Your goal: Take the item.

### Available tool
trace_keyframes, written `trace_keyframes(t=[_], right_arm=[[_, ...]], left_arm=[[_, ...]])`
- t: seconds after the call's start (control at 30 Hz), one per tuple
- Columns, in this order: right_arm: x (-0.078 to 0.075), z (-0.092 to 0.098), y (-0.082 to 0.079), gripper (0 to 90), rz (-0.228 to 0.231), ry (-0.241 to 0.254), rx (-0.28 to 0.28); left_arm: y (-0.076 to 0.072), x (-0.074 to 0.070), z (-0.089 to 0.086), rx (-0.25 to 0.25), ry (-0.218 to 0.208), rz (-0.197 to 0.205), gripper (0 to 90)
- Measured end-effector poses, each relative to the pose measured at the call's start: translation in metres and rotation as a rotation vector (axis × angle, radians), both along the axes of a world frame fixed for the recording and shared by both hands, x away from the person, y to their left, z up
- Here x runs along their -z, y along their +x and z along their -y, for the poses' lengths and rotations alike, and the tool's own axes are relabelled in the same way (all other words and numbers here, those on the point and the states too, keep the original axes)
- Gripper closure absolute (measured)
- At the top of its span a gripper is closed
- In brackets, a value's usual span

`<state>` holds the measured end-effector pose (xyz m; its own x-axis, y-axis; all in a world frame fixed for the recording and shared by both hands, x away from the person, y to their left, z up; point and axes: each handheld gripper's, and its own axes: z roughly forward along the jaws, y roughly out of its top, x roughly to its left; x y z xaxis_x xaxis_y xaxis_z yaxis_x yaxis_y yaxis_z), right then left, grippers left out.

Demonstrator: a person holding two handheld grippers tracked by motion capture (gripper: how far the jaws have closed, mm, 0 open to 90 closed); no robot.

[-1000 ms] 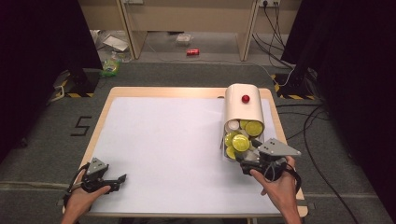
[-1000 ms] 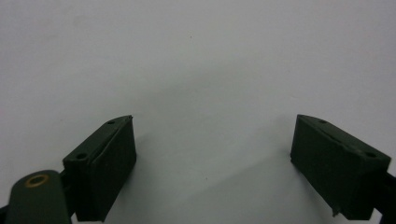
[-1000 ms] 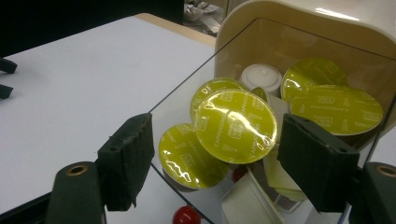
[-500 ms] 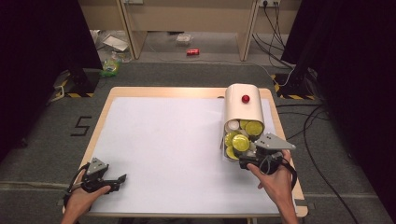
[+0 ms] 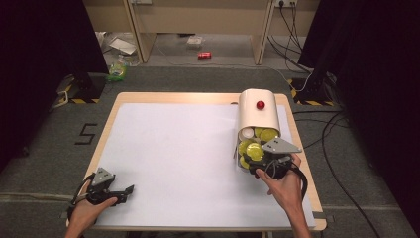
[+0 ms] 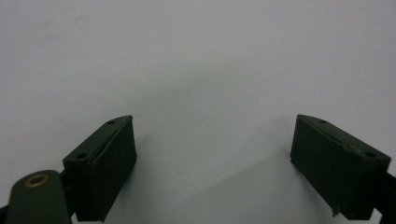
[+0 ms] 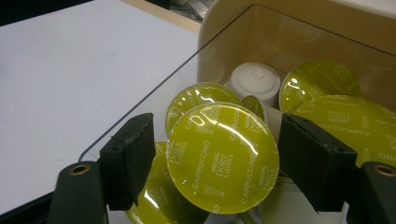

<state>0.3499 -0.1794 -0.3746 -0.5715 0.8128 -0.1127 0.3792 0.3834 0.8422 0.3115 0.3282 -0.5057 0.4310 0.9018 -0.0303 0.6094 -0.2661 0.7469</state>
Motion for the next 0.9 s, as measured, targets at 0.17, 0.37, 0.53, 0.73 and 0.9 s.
trace_keyframes(t=[0.17,0.37,0.53,0.73,0.9], right_arm=[[0.004,-0.002,0.003,33.1,-0.007,-0.024,-0.004],[0.003,-0.001,0.002,38.7,0.023,-0.044,0.004],[-0.001,0.000,0.000,38.8,0.027,-0.030,-0.002],[-0.009,0.000,-0.005,38.9,0.049,-0.016,-0.006],[-0.012,-0.001,-0.007,38.9,0.054,-0.009,-0.017]], left_arm=[[0.000,0.000,0.000,0.000,-0.002,0.001,13.1],[0.000,0.000,0.000,0.000,-0.002,0.000,13.1],[0.000,0.000,0.000,0.000,-0.001,0.001,13.1],[0.000,0.000,0.000,0.000,-0.002,0.001,13.2],[0.000,0.000,0.000,0.000,-0.002,0.001,13.2]])
